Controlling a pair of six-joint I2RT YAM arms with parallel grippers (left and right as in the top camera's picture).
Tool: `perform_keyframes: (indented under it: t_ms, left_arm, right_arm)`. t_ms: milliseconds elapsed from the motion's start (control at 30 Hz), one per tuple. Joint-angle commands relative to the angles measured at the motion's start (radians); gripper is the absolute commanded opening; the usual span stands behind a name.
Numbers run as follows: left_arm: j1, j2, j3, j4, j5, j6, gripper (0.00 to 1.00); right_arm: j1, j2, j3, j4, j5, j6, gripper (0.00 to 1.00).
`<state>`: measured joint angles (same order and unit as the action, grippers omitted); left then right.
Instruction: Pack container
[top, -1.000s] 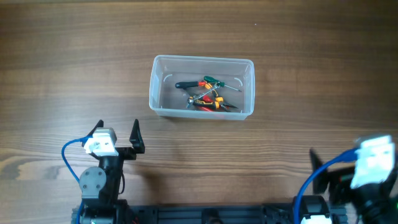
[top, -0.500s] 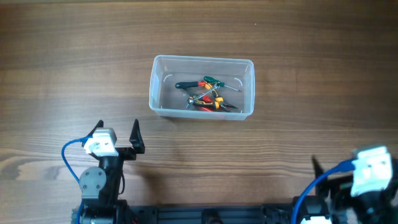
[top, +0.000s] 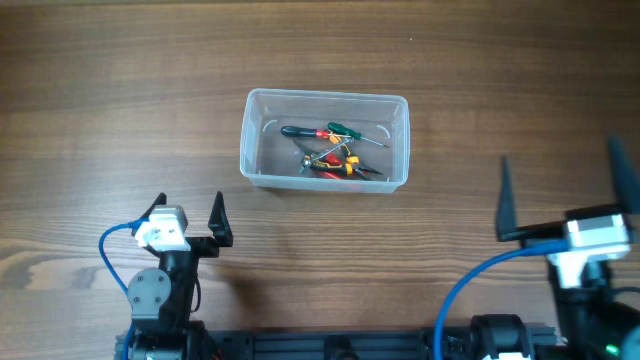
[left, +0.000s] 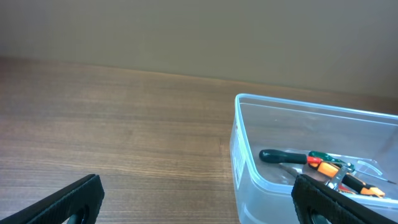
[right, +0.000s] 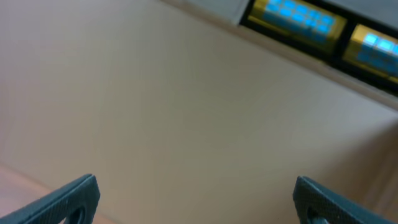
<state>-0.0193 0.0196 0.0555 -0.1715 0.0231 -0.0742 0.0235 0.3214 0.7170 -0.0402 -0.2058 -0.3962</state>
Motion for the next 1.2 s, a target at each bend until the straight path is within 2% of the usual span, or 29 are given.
perform_keyframes:
  t_ms: [0, 200, 567, 633, 733, 1033, 1167]
  left_arm:
    - [0.006, -0.006, -0.007, 0.003, -0.006, -0.016, 1.00]
    - [0.006, -0.006, -0.007, 0.003, -0.006, -0.016, 1.00]
    - [0.006, -0.006, -0.007, 0.003, -0.006, -0.016, 1.00]
    - [0.006, -0.006, -0.007, 0.003, -0.006, -0.016, 1.00]
    - [0.006, -0.006, -0.007, 0.003, -0.006, -0.016, 1.00]
    - [0.006, -0.006, -0.007, 0.003, -0.006, -0.016, 1.00]
    - [0.006, -0.006, -0.007, 0.003, -0.006, -0.016, 1.00]
  right_arm:
    - [-0.001, -0.089, -0.183, 0.025, -0.107, -0.008, 1.00]
    - [-0.001, -0.193, -0.387, 0.060, -0.177, -0.009, 1.00]
    - [-0.001, -0.296, -0.597, 0.185, -0.177, -0.053, 1.00]
    - [-0.001, -0.306, -0.615, 0.185, -0.176, -0.055, 1.00]
    - [-0.001, -0.319, -0.642, 0.191, -0.176, -0.132, 1.00]
    - [-0.001, -0.319, -0.713, 0.209, -0.169, -0.124, 1.00]
    - [-0.001, -0.319, -0.712, 0.217, -0.073, -0.083, 1.00]
